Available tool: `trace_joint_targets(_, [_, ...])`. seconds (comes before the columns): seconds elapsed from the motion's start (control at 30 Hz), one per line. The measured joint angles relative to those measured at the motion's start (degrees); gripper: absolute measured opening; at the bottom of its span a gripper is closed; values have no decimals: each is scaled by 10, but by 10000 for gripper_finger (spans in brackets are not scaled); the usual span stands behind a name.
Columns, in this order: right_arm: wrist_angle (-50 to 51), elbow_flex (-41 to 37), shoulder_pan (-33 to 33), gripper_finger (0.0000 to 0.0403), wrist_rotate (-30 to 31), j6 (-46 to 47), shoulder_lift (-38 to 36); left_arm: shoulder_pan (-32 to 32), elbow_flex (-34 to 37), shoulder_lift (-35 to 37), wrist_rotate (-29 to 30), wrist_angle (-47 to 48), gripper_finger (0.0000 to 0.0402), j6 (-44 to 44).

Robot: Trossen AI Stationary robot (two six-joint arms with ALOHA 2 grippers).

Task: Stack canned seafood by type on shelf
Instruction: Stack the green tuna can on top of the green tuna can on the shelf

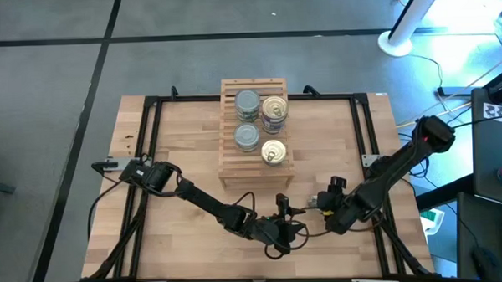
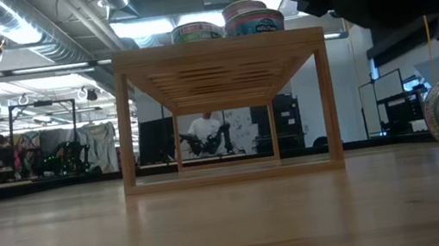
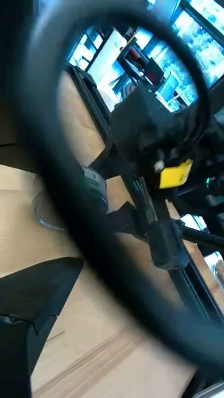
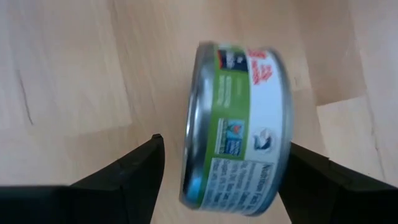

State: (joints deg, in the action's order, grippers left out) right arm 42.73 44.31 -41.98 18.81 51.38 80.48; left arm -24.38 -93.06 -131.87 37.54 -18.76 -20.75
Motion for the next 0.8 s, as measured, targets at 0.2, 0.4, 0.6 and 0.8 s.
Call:
trace_joint_targets(0.2, [2, 0, 0, 275, -4, 12, 20, 0, 0, 0, 0, 0, 217, -1])
trace_joint_targets(0.4, [2, 0, 0, 223, -3, 13, 23, 0, 0, 0, 0, 0, 217, -2])
trace_joint_targets(0.6, [-5, 0, 0, 135, -3, 13, 23, 0, 0, 0, 0, 1, 217, -6])
trace_joint_targets(0.8, [-65, -1, 0, 135, -4, 13, 23, -2, 0, 3, 2, 12, 217, -7])
